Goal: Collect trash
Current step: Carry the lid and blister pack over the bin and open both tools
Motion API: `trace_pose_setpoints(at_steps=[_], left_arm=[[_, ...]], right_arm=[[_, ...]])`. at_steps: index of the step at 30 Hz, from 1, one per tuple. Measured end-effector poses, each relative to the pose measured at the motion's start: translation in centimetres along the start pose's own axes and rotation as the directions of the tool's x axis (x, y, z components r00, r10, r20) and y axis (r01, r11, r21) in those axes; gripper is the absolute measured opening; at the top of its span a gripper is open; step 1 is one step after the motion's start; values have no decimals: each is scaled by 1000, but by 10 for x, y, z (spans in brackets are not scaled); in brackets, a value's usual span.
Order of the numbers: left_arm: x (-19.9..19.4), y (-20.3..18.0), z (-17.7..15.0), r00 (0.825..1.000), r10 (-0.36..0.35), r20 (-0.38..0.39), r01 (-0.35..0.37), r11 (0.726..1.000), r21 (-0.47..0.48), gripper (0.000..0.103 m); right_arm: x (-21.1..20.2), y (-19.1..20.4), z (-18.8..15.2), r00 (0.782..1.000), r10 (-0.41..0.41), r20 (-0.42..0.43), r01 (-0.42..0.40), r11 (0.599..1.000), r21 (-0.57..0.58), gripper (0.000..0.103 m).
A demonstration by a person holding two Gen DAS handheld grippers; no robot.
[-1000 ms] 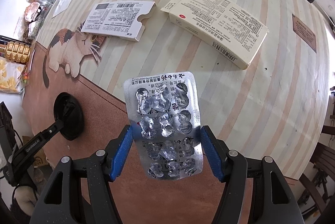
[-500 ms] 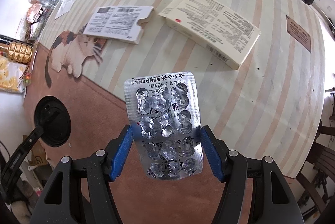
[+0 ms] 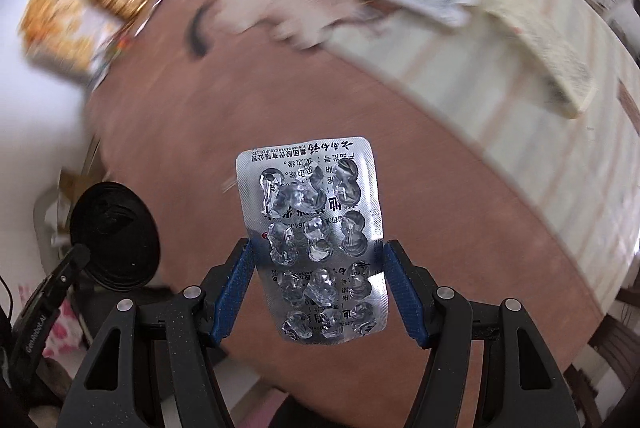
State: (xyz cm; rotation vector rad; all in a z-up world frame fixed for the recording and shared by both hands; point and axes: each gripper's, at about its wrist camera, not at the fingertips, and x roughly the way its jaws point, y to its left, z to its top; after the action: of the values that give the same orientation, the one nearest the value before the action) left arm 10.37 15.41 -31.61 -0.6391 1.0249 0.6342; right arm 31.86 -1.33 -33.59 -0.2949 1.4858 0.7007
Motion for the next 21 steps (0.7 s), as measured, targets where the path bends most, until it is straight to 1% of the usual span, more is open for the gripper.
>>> trace_pose_setpoints(at_steps=[5, 9, 10, 12, 15, 17, 18, 21], left_arm=[[-19, 76, -55, 997, 68, -21, -70, 992, -109, 1], [-17, 134, -101, 993, 96, -64, -106, 976, -188, 1], [-12, 147, -112, 992, 98, -77, -112, 972, -204, 1], [4, 176, -138, 990, 93, -111, -118, 963, -243, 1], [41, 211, -176, 982, 84, -167, -130, 950, -285, 1], [78, 234, -201, 974, 73, -214, -140, 939, -315, 1], [93, 243, -211, 970, 67, -233, -143, 934, -328, 1], [146, 272, -243, 958, 37, -286, -150, 912, -382, 2]], right_arm=[[17, 80, -51, 999, 11, -42, -16, 991, -131, 68], [47, 144, -100, 996, 2, -88, -22, 975, -223, 68], [56, 154, -110, 995, -1, -99, -22, 972, -235, 68], [82, 175, -134, 992, -14, -129, -20, 965, -262, 68], [143, 200, -171, 980, -42, -192, -17, 955, -296, 68], [180, 208, -191, 971, -63, -231, -12, 951, -309, 68], [207, 213, -204, 964, -80, -253, -7, 946, -325, 68], [268, 219, -230, 948, -97, -304, -18, 935, -355, 68]])
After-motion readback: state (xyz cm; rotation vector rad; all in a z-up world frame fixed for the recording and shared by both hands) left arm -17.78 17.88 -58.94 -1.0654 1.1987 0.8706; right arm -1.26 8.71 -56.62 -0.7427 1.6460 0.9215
